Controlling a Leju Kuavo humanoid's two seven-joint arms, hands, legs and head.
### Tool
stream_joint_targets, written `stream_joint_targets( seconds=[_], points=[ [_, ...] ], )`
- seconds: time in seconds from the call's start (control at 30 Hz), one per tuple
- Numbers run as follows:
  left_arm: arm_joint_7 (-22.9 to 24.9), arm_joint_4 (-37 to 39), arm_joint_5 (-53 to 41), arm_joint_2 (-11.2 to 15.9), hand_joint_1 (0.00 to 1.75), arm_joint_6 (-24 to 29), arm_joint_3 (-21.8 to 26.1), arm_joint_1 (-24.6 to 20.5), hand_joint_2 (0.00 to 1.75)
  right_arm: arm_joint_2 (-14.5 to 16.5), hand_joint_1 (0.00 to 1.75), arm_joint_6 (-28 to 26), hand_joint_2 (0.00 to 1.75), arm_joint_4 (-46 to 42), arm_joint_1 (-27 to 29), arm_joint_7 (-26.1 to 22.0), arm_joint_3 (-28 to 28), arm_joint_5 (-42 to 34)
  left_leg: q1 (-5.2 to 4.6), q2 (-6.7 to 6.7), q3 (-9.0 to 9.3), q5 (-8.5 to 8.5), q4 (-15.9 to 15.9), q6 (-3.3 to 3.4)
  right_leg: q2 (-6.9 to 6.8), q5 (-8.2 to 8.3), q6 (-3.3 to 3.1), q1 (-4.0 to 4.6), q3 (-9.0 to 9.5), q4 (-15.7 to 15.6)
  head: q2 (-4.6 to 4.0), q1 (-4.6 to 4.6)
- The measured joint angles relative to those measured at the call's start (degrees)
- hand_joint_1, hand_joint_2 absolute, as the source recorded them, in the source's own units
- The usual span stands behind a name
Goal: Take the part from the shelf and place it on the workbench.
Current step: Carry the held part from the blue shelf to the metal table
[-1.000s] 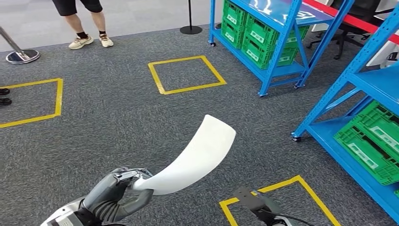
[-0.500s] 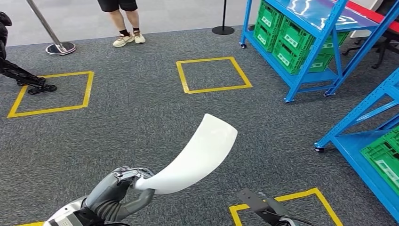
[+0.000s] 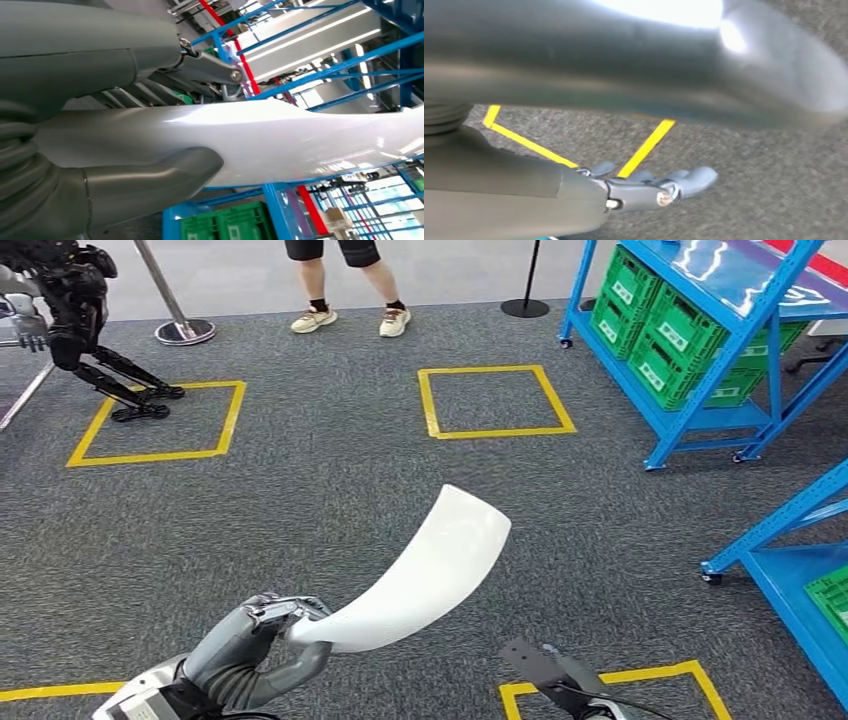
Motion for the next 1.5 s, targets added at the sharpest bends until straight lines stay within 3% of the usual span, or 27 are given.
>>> stream_joint_targets(
  seconds=[0.03, 0.1, 0.2, 0.23, 0.27, 0.3, 0.37, 0.43, 0.53, 0.6, 0.7, 0.73, 0.77, 0.8, 0.83, 0.9, 0.97, 1.03, 1.1, 1.17, 1.23, 1.27, 1.3, 1.33, 1.4, 1.43, 1.5],
  points=[
    [0.0, 0.0, 0.0, 0.0, 1.75, -0.1, 0.0, 0.0, 1.75, 0.0, 0.0, -0.1, 0.0, 0.0, 0.0, 0.0, 0.0, -0.1, 0.12, -0.47, 0.08, 0.22, -0.3, 0.3, -0.15, -0.08, 0.32, -0.09, 0.1, 0.0, 0.01, -0.01],
    [0.0, 0.1, 0.0, -0.2, 1.75, -0.4, 0.0, -0.1, 1.75, 0.1, 0.0, -0.4, 0.0, 0.0, 0.0, -0.1, 0.0, -0.3, 0.44, -1.37, 0.38, 0.71, -0.9, 0.93, 1.27, -1.46, 0.93, -0.21, -0.56, 2.0, 0.01, 0.01],
    [0.0, 0.6, 0.0, -0.6, 1.75, -0.8, -0.1, -0.3, 1.75, 0.1, 0.0, -0.9, 0.0, 0.0, 0.6, -0.2, -0.2, -0.6, 0.69, -2.68, 0.49, 0.89, -1.1, 1.43, 4.05, -6.49, 1.5, -0.41, -5.38, 12.1, 0.0, 0.07],
    [-0.1, 0.8, 0.0, -0.6, 1.75, -0.9, -0.1, -0.3, 1.75, 0.1, 0.0, -1.1, 0.0, 0.0, 0.8, -0.1, -0.2, -0.7, 0.71, -3.19, 0.49, 0.86, -1.0, 1.46, 4.24, -7.27, 1.63, -0.48, -6.85, 14.8, 0.0, 0.07],
    [-0.1, 1.1, 0.0, -0.6, 1.75, -1.0, -0.1, -0.3, 1.75, 0.1, 0.0, -1.1, 0.0, 0.0, 1.0, -0.1, -0.3, -0.7, 0.74, -3.72, 0.48, 0.84, -1.0, 1.44, 4.28, -6.97, 1.74, -0.54, -7.48, 15.6, 0.0, 0.07],
    [-0.2, 1.3, 0.0, -0.7, 1.75, -1.1, -0.1, -0.3, 1.75, 0.1, 0.0, -1.2, 0.0, 0.0, 1.1, -0.1, -0.4, -0.7, 0.82, -4.27, 0.5, 0.79, -0.8, 1.35, 4.33, -5.54, 1.83, -0.63, -6.96, 14.2, 0.01, 0.07],
    [-0.4, 1.6, 0.0, -0.8, 1.75, -1.2, -0.1, -0.3, 1.75, 0.1, 0.0, -1.2, 0.0, 0.0, 1.1, -0.1, -0.5, -0.7, 1.01, -5.29, 0.46, 0.55, -0.4, 0.95, 5.35, -1.55, 2.09, -1.02, -3.53, 6.6, 0.01, 0.06],
    [-0.4, 1.7, 0.0, -1.0, 1.75, -1.2, -0.1, -0.4, 1.75, 0.1, 0.0, -1.3, 0.0, 0.0, 1.2, -0.1, -0.7, -0.6, 1.01, -6.15, 0.2, 0.25, 0.1, 0.23, 6.56, 0.39, 1.94, -1.18, -0.99, 1.1, 0.01, 0.05],
    [-0.5, 1.9, 0.0, -1.1, 1.75, -1.3, -0.1, -0.3, 1.75, 0.1, 0.0, -1.4, 0.0, 0.0, 1.3, -0.1, -0.7, -0.7, 1.08, -7.05, -0.08, 0.27, 0.0, -0.94, 6.17, 0.53, 0.79, -0.94, -0.67, 0.2, 0.0, 0.05],
    [-0.5, 2.0, 0.1, -1.1, 1.75, -1.3, -0.2, -0.4, 1.75, 0.1, 0.0, -1.6, 0.0, 0.0, 1.3, -0.1, -0.8, -0.7, 1.13, -5.99, -0.73, -0.83, 1.6, -1.56, 5.46, 0.69, -0.01, -0.99, -0.53, -0.1, 0.01, -0.02],
    [-0.5, 2.2, 0.1, -1.1, 1.75, -1.3, -0.2, -0.4, 1.75, 0.0, 0.0, -1.6, 0.0, 0.0, 1.6, -0.1, -0.9, -0.7, 1.17, -3.1, -5.44, -6.08, 11.7, -2.11, 4.03, 0.59, -0.68, -0.86, -0.42, -0.3, 0.01, -0.16],
    [-0.5, 2.3, 0.1, -1.1, 1.75, -1.3, -0.2, -0.4, 1.75, 0.0, 0.0, -1.6, 0.0, 0.0, 1.7, -0.1, -0.9, -0.7, 1.21, -2.77, -7.09, -7.27, 14.9, -2.19, 3.5, 0.52, -0.75, -0.78, -0.41, -0.3, 0.0, -0.17],
    [-0.5, 2.5, 0.1, -1.1, 1.75, -1.3, -0.3, -0.4, 1.75, 0.0, 0.0, -1.6, 0.0, 0.0, 1.8, -0.1, -0.9, -0.7, 1.22, -2.62, -7.91, -7.38, 16.5, -2.2, 2.98, 0.45, -0.77, -0.73, -0.37, -0.2, 0.01, -0.17],
    [-0.5, 2.6, 0.1, -1.1, 1.75, -1.4, -0.3, -0.4, 1.75, 0.0, 0.0, -1.6, 0.0, 0.0, 1.8, -0.1, -0.9, -0.7, 1.22, -2.48, -7.55, -6.34, 15.7, -2.15, 2.51, 0.38, -0.75, -0.7, -0.29, -0.2, 0.0, -0.16],
    [-0.5, 2.7, 0.1, -1.1, 1.75, -1.5, -0.3, -0.4, 1.75, 0.1, 0.0, -1.5, 0.0, 0.0, 1.9, -0.1, -0.9, -0.7, 1.2, -2.18, -6.04, -4.44, 12.7, -2.02, 2.08, 0.28, -0.67, -0.68, -0.13, -0.2, 0.0, -0.16],
    [-0.6, 2.7, 0.1, -1.1, 1.75, -1.6, -0.3, -0.4, 1.75, 0.1, 0.0, -1.3, 0.0, 0.0, 1.8, -0.2, -0.9, -0.7, 0.94, -0.39, -1.88, -0.91, 4.5, -1.53, 1.36, 0.0, -0.32, -0.54, 0.26, -0.2, 0.0, -0.16],
    [-0.6, 2.7, 0.1, -1.1, 1.75, -1.7, -0.3, -0.4, 1.75, 0.1, 0.0, -1.3, 0.0, 0.0, 1.9, -0.4, -0.9, -0.7, 0.58, 0.66, -0.01, 0.11, 0.3, -0.86, 0.74, -0.25, 0.23, -0.34, 0.48, -0.2, 0.01, -0.15],
    [-0.7, 2.6, 0.0, -1.1, 1.75, -1.7, -0.3, -0.4, 1.75, 0.1, 0.0, -1.3, 0.0, 0.0, 1.8, -0.8, -0.8, -0.7, 0.35, -0.19, -0.13, 0.11, 0.1, -0.17, 0.02, -0.35, 0.88, -0.38, 0.69, -0.3, 0.01, -0.15],
    [-0.7, 2.4, 0.0, -1.1, 1.75, -1.7, -0.4, -0.4, 1.75, 0.2, 0.0, -1.3, 0.0, -0.1, 1.7, -1.1, -0.8, -0.7, 0.52, -1.09, 0.14, 0.43, -0.4, 0.55, 0.52, -1.15, 1.59, -0.62, 0.66, 0.5, 0.0, -0.14],
    [-0.8, 2.3, -0.1, -1.1, 1.75, -1.7, -0.5, -0.5, 1.75, 0.2, 0.0, -1.2, 0.0, -0.1, 1.6, -1.1, -0.8, -0.7, 0.84, -1.93, 0.42, 0.68, -0.7, 1.11, 2.65, -4.09, 2.1, -0.78, -1.58, 5.6, 0.0, -0.05],
    [-0.8, 2.2, -0.2, -1.1, 1.75, -1.5, -0.5, -0.5, 1.75, 0.2, 0.0, -1.2, 0.0, 0.0, 1.8, -1.2, -0.8, -0.7, 0.86, -2.88, 0.38, 0.66, -0.7, 1.33, 4.06, -7.38, 2.28, -0.77, -5.58, 13.3, 0.01, 0.02],
    [-0.8, 2.2, -0.3, -1.1, 1.75, -1.4, -0.5, -0.4, 1.75, 0.2, 0.0, -1.2, 0.0, 0.0, 1.9, -1.3, -0.8, -0.8, 0.85, -3.45, 0.38, 0.64, -0.7, 1.34, 4.22, -7.77, 2.26, -0.76, -6.94, 15.6, 0.01, 0.02],
    [-0.8, 2.2, -0.4, -1.1, 1.75, -1.2, -0.5, -0.4, 1.75, 0.2, 0.0, -1.2, 0.0, 0.0, 1.9, -1.4, -0.8, -0.8, 0.85, -4.04, 0.41, 0.63, -0.6, 1.32, 4.27, -6.99, 2.2, -0.76, -7.3, 15.7, 0.01, 0.02],
    [-0.8, 2.2, -0.5, -1.1, 1.75, -1.1, -0.5, -0.3, 1.75, 0.2, 0.0, -1.2, 0.0, 0.0, 1.9, -1.5, -0.8, -0.8, 0.88, -4.62, 0.47, 0.59, -0.5, 1.24, 4.38, -5.14, 2.11, -0.79, -6.46, 13.5, 0.01, 0.02],
    [-0.8, 2.1, -0.5, -1.1, 1.75, -1.0, -0.5, -0.4, 1.75, 0.2, 0.0, -1.2, 0.0, 0.0, 1.9, -1.8, -0.8, -0.8, 0.9, -5.67, 0.53, 0.4, -0.3, 0.88, 5.53, -1.02, 1.95, -0.86, -2.82, 5.4, 0.01, 0.02],
    [-0.8, 2.0, -0.5, -1.1, 1.75, -0.9, -0.5, -0.3, 1.75, 0.2, 0.0, -1.2, 0.0, 0.0, 1.8, -2.0, -0.8, -0.8, 0.87, -6.14, 0.45, 0.3, -0.1, 0.56, 6.12, 0.16, 1.78, -0.9, -1.4, 2.2, 0.0, 0.02],
    [-0.8, 1.7, -0.6, -1.1, 1.75, -0.7, -0.5, -0.2, 1.75, 0.2, 0.0, -1.2, 0.0, 0.0, 1.8, -2.1, -0.8, -0.8, 0.87, -6.88, 0.18, 0.29, 0.0, -0.21, 6.63, 0.45, 1.23, -0.77, -0.51, 0.0, 0.0, 0.02]
  ],
)
